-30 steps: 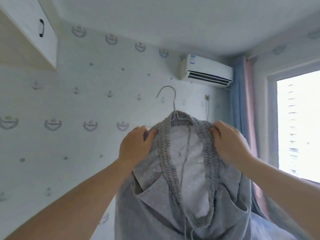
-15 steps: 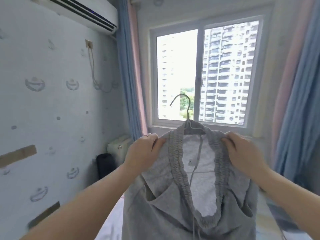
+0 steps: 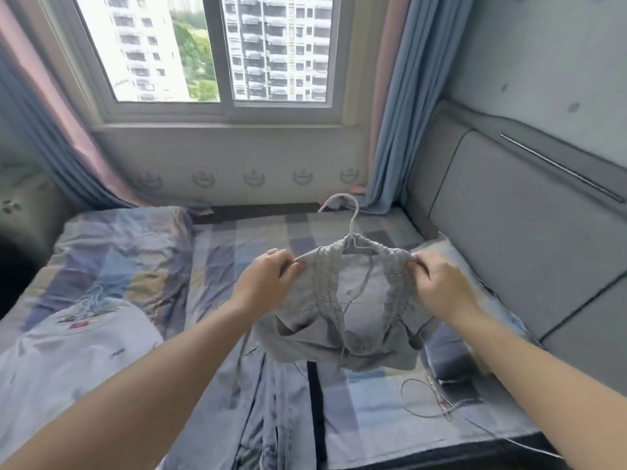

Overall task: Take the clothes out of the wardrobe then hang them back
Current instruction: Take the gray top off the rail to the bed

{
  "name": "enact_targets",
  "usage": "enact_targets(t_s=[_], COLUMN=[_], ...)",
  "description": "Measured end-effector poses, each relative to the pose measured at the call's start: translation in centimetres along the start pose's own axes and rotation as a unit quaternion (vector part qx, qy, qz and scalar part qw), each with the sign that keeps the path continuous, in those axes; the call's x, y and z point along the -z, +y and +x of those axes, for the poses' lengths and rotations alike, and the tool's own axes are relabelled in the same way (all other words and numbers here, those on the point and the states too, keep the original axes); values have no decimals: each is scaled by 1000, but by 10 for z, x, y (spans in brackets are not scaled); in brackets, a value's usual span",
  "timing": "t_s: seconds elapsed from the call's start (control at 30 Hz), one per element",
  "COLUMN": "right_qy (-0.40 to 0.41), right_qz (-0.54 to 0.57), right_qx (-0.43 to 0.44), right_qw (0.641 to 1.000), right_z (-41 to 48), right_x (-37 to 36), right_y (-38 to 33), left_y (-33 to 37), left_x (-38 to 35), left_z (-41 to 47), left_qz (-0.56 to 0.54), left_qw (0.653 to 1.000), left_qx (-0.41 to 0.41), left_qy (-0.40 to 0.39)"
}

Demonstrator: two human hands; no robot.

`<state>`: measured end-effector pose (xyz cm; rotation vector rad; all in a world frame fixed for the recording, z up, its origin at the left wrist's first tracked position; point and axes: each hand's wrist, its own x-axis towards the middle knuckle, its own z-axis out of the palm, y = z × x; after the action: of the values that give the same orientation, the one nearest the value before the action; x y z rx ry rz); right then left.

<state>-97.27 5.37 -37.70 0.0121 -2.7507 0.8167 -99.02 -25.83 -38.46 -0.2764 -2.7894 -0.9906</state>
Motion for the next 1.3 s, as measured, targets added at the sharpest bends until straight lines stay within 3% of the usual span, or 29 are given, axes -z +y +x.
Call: enact_targets(t_s=[0.3, 0.63, 0.87, 1.1, 1.3], right_qy=[-126, -274, -319, -307, -247], right_qz=[-24, -14, -21, -57, -132], right_qx=[-82, -117, -169, -196, -188], right_qw=[988, 955, 932, 930, 941], right_z=[-8, 16, 38, 81, 130], right_x=[-30, -50, -118, -204, -286], right_y=[125, 240, 296, 351, 391], left_y=[-7, -5, -33, -83, -130], left_x=[-137, -251, -328, -412, -484], left_z=[22, 40, 57, 105, 148], left_qz=[-35, -31, -3, 55, 115], left_qw=[985, 937, 924, 924, 923], left_qx=[77, 204, 260, 276, 297], left_qy=[-148, -281, -280, -258, -216])
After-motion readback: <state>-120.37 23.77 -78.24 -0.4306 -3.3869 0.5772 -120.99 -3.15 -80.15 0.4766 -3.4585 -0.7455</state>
